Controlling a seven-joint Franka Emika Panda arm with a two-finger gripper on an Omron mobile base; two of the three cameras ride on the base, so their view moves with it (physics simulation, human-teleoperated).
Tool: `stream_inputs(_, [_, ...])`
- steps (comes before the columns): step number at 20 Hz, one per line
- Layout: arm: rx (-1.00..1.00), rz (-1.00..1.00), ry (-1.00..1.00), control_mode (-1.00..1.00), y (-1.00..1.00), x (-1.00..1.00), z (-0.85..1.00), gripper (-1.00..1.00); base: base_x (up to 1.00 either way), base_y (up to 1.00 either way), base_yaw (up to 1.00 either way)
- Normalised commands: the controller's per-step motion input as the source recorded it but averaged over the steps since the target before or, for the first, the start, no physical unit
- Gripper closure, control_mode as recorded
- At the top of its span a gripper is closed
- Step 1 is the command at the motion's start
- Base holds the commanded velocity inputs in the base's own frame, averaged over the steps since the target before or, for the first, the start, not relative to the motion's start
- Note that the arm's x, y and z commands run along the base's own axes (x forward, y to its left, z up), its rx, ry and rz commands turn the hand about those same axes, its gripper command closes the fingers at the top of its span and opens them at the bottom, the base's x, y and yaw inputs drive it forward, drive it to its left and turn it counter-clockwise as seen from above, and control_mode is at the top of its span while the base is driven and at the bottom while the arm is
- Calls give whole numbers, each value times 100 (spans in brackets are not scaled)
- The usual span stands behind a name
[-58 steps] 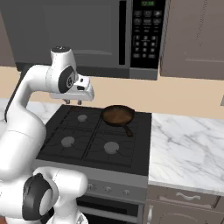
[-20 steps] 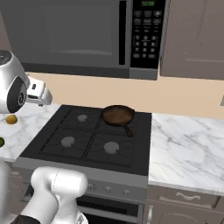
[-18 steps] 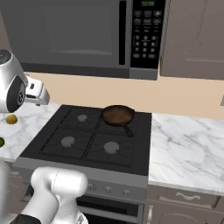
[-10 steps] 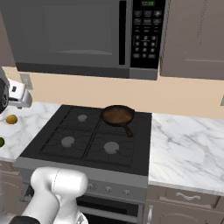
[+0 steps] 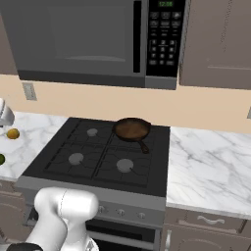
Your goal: Put the lime and squash in the pan. Then turn on the rear right burner and set the heat to medium.
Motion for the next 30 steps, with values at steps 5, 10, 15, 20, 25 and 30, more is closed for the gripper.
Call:
stream_inputs(5, [-2,0,8,-100,62,-3,-6,-100,0,0,0])
stream_inputs(10, [-1,0,5,-100,57,1,-10,-100,0,0,0])
stream_inputs(15, [0,0,0,-100,14,7,-12,-100,0,0,0])
stream_inputs(20, [0,0,0,-100,0,22,-22,-100,0,0,0])
stream_inputs(25, [-1,0,0,-100,0,2,-23,-100,0,0,0])
stream_inputs(30, [-1,0,0,-100,0,5,-19,-100,0,0,0])
